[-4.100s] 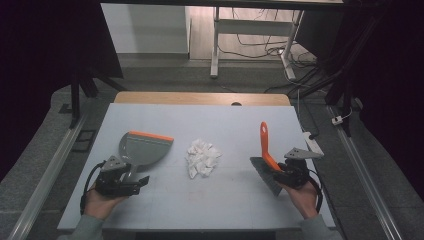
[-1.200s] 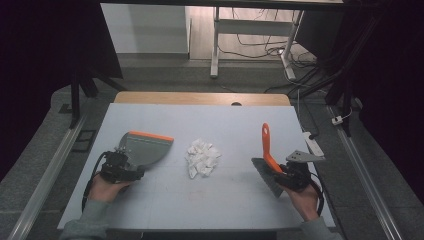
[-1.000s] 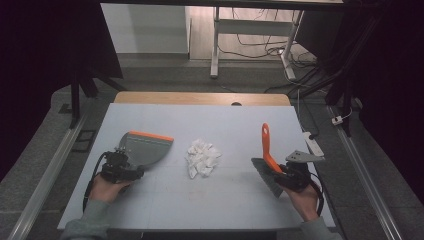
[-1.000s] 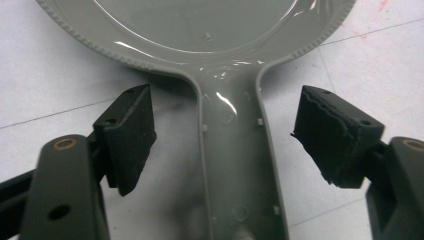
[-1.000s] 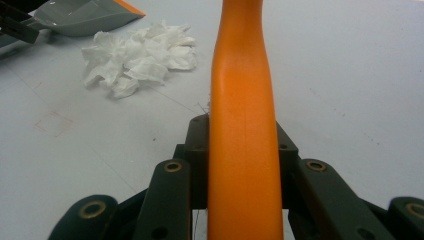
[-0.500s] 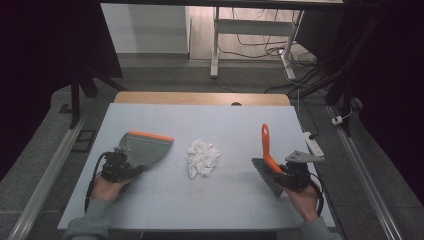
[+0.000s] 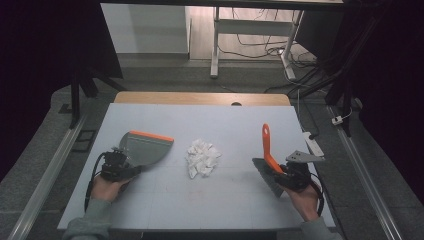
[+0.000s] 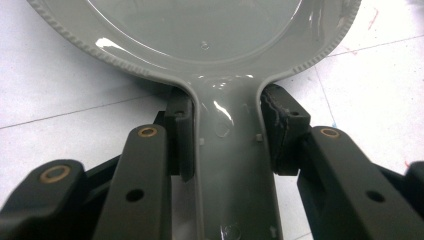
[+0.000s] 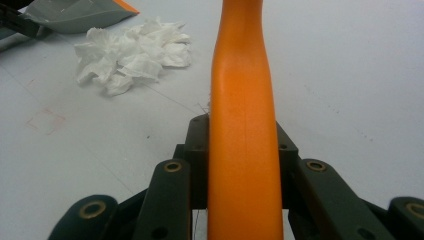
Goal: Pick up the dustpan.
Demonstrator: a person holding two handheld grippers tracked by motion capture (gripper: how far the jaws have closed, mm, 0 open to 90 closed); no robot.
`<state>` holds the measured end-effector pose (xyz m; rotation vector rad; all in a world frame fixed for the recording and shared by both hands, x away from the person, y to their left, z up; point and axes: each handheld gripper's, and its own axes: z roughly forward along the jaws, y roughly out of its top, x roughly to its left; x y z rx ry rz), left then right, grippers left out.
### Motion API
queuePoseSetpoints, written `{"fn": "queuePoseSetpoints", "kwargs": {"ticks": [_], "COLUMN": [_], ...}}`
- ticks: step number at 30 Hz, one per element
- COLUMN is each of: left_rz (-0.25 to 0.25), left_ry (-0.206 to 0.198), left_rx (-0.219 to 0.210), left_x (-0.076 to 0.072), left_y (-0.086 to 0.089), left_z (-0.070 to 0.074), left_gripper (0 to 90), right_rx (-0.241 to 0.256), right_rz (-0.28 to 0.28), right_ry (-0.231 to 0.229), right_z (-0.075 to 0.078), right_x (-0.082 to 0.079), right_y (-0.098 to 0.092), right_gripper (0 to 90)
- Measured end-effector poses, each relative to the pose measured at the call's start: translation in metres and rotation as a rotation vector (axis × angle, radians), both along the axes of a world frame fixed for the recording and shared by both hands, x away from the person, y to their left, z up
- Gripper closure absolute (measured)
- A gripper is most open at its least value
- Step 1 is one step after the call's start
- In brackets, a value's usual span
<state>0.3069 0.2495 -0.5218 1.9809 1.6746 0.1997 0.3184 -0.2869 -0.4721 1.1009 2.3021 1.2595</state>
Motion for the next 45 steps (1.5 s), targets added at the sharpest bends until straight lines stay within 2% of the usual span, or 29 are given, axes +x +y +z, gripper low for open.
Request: {"fn": "queuePoseSetpoints", "kwargs": {"ticks": [15,20,33,37,45], "left_rz": [-0.015,-0.014,-0.053,-0.052,-0.096], "left_ry": [-0.027,-0.066,-0.145,-0.174,-0.218], "left_rx": [-0.006,-0.001,-0.044,-0.043,-0.073], "left_x": [-0.003,-0.005,-0.012,-0.014,-0.018], "left_y": [0.003,0.003,0.011,0.014,0.018], "left_z": [0.003,0.006,0.018,0.024,0.033], "left_gripper": [61.2,61.3,61.3,61.3,61.4], "right_rx": [0.003,0.007,0.013,0.014,0.025], "right_rz": [-0.002,-0.002,0.0,0.001,-0.011], "right_ry": [-0.004,-0.007,-0.015,-0.016,-0.012], "right_z": [0.001,0.002,0.004,0.004,0.003], "right_x": [-0.001,-0.001,-0.002,-0.002,0.0], "right_y": [0.0,-0.001,0.0,0.0,-0.002], "right_gripper": [71.0,71.0,71.0,71.0,71.0]}}
